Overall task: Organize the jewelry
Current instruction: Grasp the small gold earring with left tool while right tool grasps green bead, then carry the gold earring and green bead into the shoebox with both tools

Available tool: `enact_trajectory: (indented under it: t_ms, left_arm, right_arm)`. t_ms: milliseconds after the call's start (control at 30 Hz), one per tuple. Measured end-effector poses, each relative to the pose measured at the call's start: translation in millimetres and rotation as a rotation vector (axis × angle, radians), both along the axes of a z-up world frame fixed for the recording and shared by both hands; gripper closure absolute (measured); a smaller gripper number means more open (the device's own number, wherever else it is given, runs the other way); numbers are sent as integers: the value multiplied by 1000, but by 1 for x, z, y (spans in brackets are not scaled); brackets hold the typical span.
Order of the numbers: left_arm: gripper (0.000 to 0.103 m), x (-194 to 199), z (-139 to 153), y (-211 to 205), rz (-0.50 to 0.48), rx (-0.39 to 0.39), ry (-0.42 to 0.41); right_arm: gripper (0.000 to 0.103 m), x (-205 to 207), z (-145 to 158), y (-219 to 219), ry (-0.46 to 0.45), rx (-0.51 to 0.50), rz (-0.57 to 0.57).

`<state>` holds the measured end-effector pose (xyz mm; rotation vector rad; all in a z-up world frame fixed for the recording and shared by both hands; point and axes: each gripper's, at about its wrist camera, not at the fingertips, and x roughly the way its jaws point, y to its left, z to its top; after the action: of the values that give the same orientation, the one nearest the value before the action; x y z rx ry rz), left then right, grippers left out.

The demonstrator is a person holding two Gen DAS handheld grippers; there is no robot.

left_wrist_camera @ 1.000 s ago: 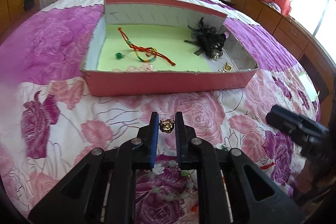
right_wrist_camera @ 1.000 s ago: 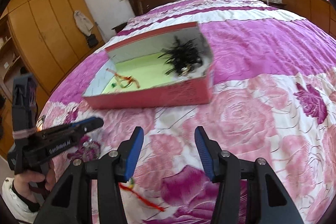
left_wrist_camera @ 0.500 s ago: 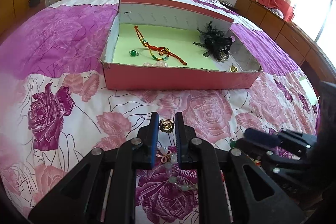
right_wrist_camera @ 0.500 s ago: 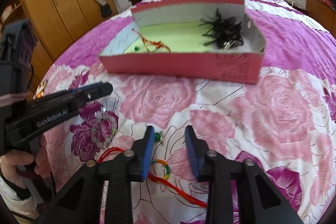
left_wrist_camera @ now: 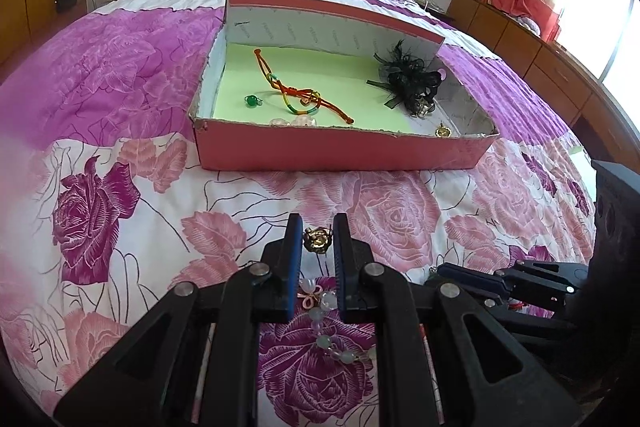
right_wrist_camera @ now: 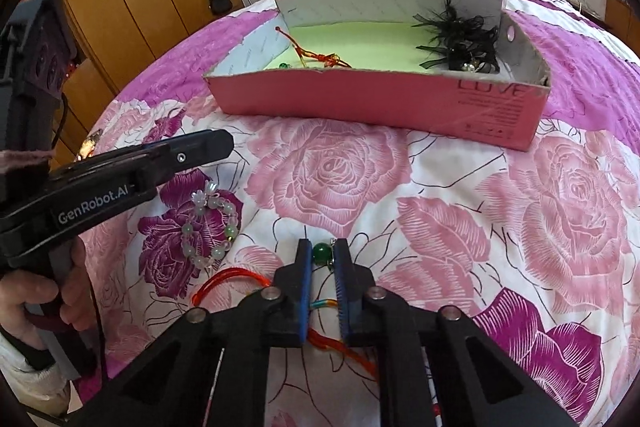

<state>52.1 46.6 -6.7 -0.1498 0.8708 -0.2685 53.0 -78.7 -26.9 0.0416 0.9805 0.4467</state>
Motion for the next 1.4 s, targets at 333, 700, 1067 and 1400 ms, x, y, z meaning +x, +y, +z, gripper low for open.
enact_trajectory:
  t_ms: [333, 700, 1067, 1400]
  left_arm:
    - [96, -7, 16, -5, 15, 4, -42]
    - [96, -13, 45, -18, 4, 24, -136]
    - [96, -9, 66, -17, 43, 19, -246]
    - [96, 0, 73, -11, 93, 13, -331]
  right_arm:
    - [90, -9, 22, -18, -82, 60, -45]
    - [90, -21, 61, -25, -252, 28, -70]
    - [90, -17, 84, -33, -362, 34, -107]
    - [90, 2, 93, -39, -435, 52, -144]
